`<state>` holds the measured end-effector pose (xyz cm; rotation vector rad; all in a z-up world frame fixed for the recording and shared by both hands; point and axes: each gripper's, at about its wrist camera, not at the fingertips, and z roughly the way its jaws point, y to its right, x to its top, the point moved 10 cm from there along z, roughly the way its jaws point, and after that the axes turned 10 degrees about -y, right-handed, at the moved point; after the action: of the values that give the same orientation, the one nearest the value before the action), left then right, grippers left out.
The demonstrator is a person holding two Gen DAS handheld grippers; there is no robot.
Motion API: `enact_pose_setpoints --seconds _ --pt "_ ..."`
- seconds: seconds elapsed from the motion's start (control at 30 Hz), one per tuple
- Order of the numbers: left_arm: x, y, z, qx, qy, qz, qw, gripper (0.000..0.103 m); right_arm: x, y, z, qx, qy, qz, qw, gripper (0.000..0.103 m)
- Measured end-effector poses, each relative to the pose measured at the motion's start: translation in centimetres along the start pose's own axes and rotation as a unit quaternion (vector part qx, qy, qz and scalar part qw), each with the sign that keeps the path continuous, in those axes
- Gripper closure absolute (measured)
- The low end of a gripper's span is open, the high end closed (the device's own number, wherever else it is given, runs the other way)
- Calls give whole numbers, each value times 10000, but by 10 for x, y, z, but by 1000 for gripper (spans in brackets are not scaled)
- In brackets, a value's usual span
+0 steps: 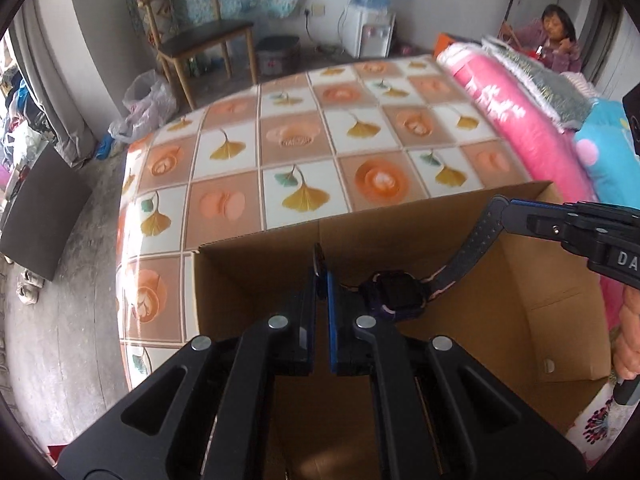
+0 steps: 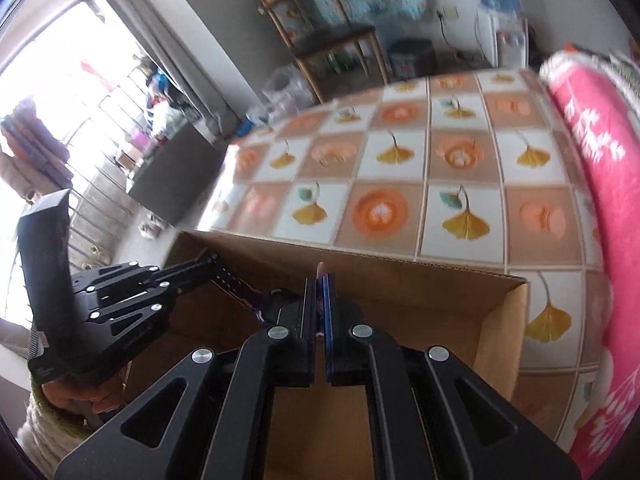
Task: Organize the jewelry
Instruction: 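Lift the watch with the left tool and carry it over the cardboard box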
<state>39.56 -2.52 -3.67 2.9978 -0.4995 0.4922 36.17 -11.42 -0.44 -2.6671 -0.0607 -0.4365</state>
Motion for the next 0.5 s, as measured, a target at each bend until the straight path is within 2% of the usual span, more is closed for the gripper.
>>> enact_pose_setpoints --seconds 0.17,0.2,0.27,0.3,0.37,0.5 --pt "-6 -8 19 210 -373 -47 9991 97 -6 17 37 -108 -605 240 9978 99" --pt "-9 -9 19 196 -420 -63 9989 91 -6 20 39 -132 -626 263 9976 98" --pt "-10 -10 19 109 -443 -39 9989 85 -6 25 37 -193 -611 307 9975 98" --pt "-10 -11 18 177 -420 -32 9990 71 -6 27 35 -206 -605 331 9974 98" --pt "-9 -13 15 115 -353 -65 9993 60 -6 30 29 -256 -572 348 9974 98" --pt "-8 -15 8 39 -299 -169 9994 54 -12 31 14 -382 -476 367 9975 98"
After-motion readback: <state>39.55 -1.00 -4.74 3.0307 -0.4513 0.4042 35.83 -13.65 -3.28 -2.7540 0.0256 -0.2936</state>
